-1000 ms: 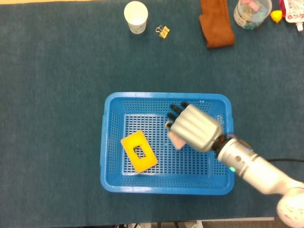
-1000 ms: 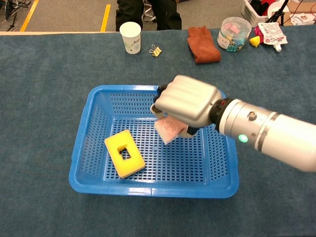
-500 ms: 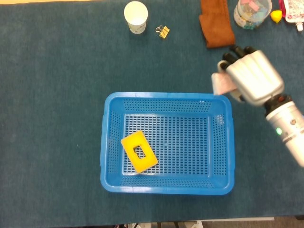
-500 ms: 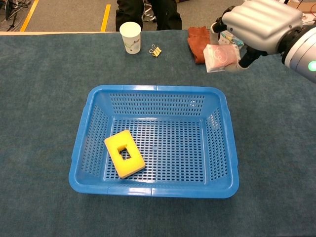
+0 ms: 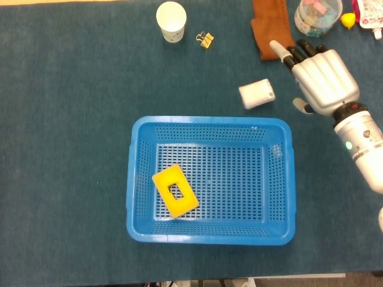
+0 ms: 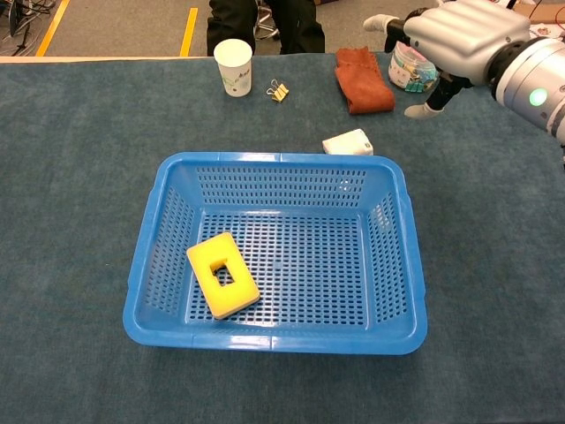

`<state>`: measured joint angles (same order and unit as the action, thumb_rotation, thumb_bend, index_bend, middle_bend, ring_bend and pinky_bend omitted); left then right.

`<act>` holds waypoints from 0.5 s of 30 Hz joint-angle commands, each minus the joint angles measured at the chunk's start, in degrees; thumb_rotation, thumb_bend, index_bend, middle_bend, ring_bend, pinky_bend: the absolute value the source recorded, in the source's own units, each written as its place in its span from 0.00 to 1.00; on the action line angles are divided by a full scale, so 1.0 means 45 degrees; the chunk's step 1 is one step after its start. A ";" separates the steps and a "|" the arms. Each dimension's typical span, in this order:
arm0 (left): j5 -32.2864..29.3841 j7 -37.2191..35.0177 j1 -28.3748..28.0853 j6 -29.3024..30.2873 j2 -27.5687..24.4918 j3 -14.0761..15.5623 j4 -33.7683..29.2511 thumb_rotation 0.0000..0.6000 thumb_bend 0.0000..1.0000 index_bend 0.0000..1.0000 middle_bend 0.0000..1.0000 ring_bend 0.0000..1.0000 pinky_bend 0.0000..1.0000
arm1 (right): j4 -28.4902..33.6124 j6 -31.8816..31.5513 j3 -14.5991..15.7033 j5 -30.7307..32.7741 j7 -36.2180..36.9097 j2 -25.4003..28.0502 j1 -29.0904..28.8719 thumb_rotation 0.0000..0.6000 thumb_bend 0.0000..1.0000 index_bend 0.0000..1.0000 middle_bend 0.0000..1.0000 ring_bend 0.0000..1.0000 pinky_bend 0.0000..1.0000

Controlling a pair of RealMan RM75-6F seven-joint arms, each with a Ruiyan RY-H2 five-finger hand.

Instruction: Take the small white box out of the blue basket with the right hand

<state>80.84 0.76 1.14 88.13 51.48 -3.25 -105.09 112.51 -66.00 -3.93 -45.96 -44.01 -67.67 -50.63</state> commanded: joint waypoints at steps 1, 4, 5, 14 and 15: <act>-0.0020 0.0037 -0.0076 -0.0086 0.0023 -0.0024 -0.0025 1.00 0.23 0.33 0.32 0.23 0.24 | 0.0709 -0.0398 0.0005 -0.0483 0.0227 0.0490 0.0338 1.00 0.19 0.03 0.22 0.13 0.32; -0.0104 0.0105 -0.0200 -0.0261 0.0054 -0.0065 0.0013 1.00 0.23 0.33 0.32 0.23 0.24 | 0.1647 -0.1194 0.0259 -0.1202 0.0289 0.1138 0.0941 1.00 0.19 0.05 0.23 0.13 0.32; -0.0121 0.0147 -0.0238 -0.0309 0.0073 -0.0073 0.0032 1.00 0.23 0.33 0.32 0.23 0.24 | 0.2028 -0.1556 0.0417 -0.1495 0.0292 0.1433 0.1243 1.00 0.19 0.07 0.24 0.13 0.32; -0.0125 0.0530 -0.0585 -0.0682 0.0327 -0.0120 0.0083 1.00 0.23 0.33 0.32 0.23 0.24 | 0.3824 -0.3584 0.1764 -0.3692 0.0981 0.3342 0.3750 1.00 0.19 0.13 0.27 0.13 0.32; -0.0133 0.0587 -0.0608 -0.0694 0.0359 -0.0127 0.0113 1.00 0.23 0.33 0.32 0.23 0.24 | 0.3827 -0.3704 0.1913 -0.3944 0.1048 0.3448 0.3987 1.00 0.19 0.13 0.27 0.13 0.32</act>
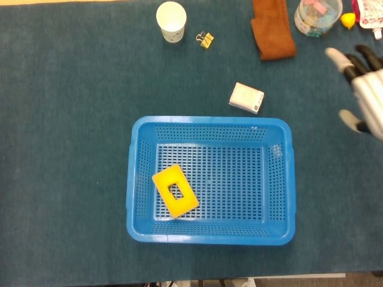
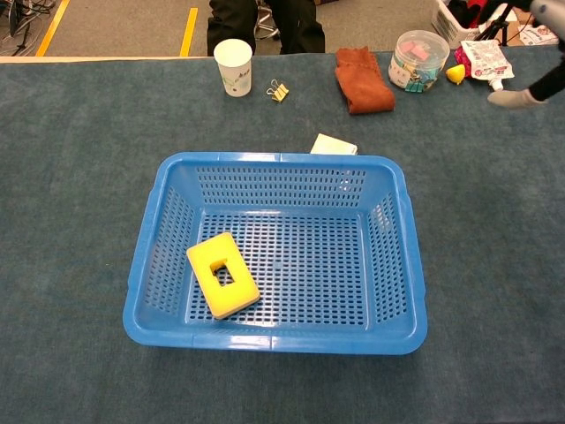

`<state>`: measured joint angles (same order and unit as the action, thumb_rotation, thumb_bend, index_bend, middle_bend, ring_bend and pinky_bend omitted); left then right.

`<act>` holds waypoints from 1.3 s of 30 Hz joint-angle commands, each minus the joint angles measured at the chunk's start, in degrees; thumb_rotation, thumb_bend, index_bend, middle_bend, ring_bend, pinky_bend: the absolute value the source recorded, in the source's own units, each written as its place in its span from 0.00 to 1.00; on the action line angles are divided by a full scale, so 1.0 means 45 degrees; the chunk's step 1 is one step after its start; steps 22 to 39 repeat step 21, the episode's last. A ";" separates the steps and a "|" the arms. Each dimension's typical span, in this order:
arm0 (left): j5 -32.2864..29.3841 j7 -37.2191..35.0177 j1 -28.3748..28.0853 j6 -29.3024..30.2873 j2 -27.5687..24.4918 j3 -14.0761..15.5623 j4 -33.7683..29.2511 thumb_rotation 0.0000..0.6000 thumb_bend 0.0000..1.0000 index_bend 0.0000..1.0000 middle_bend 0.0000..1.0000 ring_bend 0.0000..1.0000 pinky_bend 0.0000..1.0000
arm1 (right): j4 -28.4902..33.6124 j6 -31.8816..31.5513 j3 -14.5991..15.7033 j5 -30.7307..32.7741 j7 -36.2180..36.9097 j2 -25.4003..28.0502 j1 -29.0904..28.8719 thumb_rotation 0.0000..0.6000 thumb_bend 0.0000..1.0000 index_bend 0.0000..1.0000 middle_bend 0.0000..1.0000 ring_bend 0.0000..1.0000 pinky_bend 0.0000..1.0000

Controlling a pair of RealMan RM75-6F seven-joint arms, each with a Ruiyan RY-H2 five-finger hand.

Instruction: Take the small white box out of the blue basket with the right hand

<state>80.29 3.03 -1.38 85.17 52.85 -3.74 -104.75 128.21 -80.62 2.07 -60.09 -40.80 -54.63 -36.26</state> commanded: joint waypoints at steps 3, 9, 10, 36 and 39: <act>-0.0108 0.0273 -0.0106 -0.0143 0.0159 0.0004 0.0145 1.00 0.23 0.33 0.32 0.23 0.24 | 0.0201 -0.0762 0.0978 -0.1524 0.0694 0.0839 0.1534 1.00 0.19 0.14 0.28 0.13 0.32; -0.0113 0.0466 -0.0188 -0.0158 0.0296 -0.0007 0.0143 1.00 0.23 0.33 0.32 0.23 0.24 | 0.0078 -0.1544 0.1356 -0.2536 0.1145 0.1271 0.2823 1.00 0.19 0.14 0.28 0.13 0.32; -0.0097 0.0498 -0.0209 -0.0164 0.0304 -0.0010 0.0138 1.00 0.23 0.33 0.32 0.23 0.24 | 0.0083 -0.1664 0.1373 -0.2721 0.1187 0.1314 0.2984 1.00 0.19 0.15 0.28 0.13 0.32; -0.0035 0.0635 -0.0289 -0.0161 0.0276 0.0017 0.0011 1.00 0.23 0.33 0.32 0.23 0.24 | -0.0021 -0.1770 0.0855 -0.3550 0.1672 0.1484 0.3857 1.00 0.19 0.15 0.28 0.13 0.32; -0.0035 0.0635 -0.0289 -0.0161 0.0276 0.0017 0.0011 1.00 0.23 0.33 0.32 0.23 0.24 | -0.0021 -0.1770 0.0855 -0.3550 0.1672 0.1484 0.3857 1.00 0.19 0.15 0.28 0.13 0.32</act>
